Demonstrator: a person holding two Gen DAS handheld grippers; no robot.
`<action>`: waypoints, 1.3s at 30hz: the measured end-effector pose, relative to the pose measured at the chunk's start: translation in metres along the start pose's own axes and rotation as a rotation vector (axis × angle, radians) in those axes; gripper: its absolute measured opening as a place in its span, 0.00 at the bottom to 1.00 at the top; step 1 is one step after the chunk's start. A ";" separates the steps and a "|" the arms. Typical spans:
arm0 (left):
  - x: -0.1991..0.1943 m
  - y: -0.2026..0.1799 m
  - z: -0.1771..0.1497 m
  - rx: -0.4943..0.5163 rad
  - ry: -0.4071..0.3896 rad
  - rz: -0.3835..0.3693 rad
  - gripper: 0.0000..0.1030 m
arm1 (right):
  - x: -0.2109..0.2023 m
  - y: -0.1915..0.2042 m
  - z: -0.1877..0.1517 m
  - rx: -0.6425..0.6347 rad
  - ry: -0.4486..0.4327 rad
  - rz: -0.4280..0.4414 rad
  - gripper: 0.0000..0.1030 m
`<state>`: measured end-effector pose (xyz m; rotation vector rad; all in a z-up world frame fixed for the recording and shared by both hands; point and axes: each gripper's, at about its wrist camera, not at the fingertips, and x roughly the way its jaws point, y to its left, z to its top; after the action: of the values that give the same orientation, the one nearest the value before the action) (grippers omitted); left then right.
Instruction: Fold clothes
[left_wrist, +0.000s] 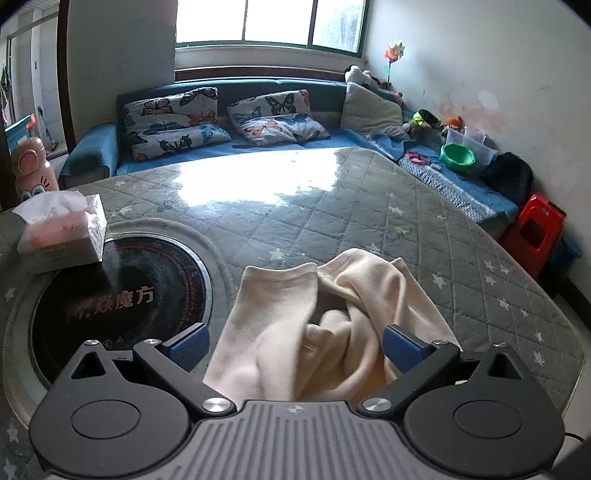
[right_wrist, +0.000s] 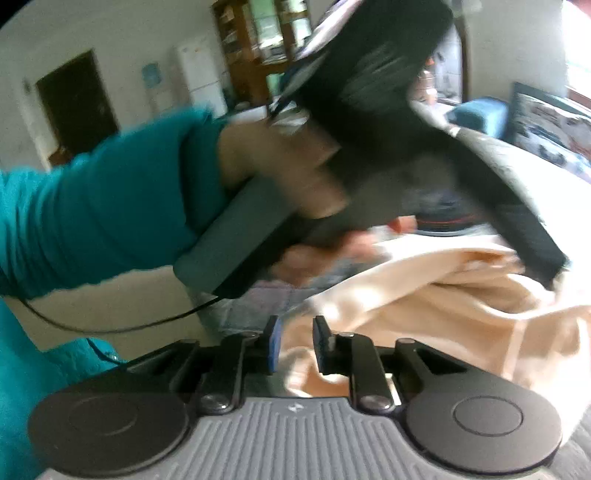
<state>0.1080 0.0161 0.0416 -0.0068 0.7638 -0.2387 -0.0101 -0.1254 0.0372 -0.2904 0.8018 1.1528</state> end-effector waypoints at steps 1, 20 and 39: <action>0.001 0.003 -0.001 0.003 0.003 -0.003 0.98 | -0.008 -0.007 0.001 0.020 -0.011 -0.020 0.19; 0.010 0.024 -0.018 0.046 0.110 -0.055 0.69 | -0.029 -0.190 -0.002 0.492 -0.101 -0.427 0.25; -0.013 0.049 -0.030 -0.012 0.079 -0.061 0.07 | -0.038 -0.157 -0.019 0.362 -0.082 -0.647 0.04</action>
<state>0.0887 0.0686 0.0243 -0.0327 0.8443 -0.2937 0.1159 -0.2268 0.0216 -0.1768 0.7502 0.4006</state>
